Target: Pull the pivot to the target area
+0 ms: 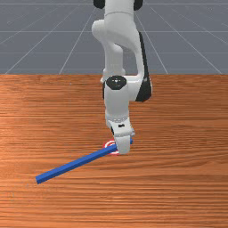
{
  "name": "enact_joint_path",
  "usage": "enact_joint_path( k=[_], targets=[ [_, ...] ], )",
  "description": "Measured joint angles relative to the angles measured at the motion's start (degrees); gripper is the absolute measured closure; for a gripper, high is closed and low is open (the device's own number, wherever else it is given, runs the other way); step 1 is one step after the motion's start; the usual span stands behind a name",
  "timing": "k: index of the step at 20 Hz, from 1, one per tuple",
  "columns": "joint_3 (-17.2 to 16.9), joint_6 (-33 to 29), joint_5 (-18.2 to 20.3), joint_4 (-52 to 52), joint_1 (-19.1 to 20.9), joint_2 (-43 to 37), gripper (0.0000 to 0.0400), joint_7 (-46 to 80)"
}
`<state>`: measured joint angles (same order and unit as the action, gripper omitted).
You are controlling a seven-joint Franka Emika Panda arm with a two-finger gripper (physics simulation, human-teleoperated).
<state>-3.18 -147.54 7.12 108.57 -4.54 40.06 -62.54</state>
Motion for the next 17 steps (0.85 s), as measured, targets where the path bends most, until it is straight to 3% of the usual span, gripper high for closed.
enact_joint_path(
  k=[2,3,5,6,7,11,17],
  targets=[
    [1.32,0.21,-1.45,-0.29,-0.49,0.06,0.0294,-3.32],
    [3.31,0.67,-3.84,-0.63,0.60,0.14,0.0305,-11.08],
    [3.50,0.86,-4.11,-1.05,-0.75,0.36,0.0306,-9.93],
    [4.43,6.25,-4.91,-4.38,-0.65,1.62,0.0302,-12.36],
    [4.37,2.35,-5.08,-2.23,-1.51,0.84,0.0304,-11.58],
    [4.89,1.44,-5.59,-1.12,-2.35,0.34,0.0304,-12.09],
    [5.29,-5.07,-5.44,12.13,-2.75,-6.29,0.0303,-11.83]
  ],
)
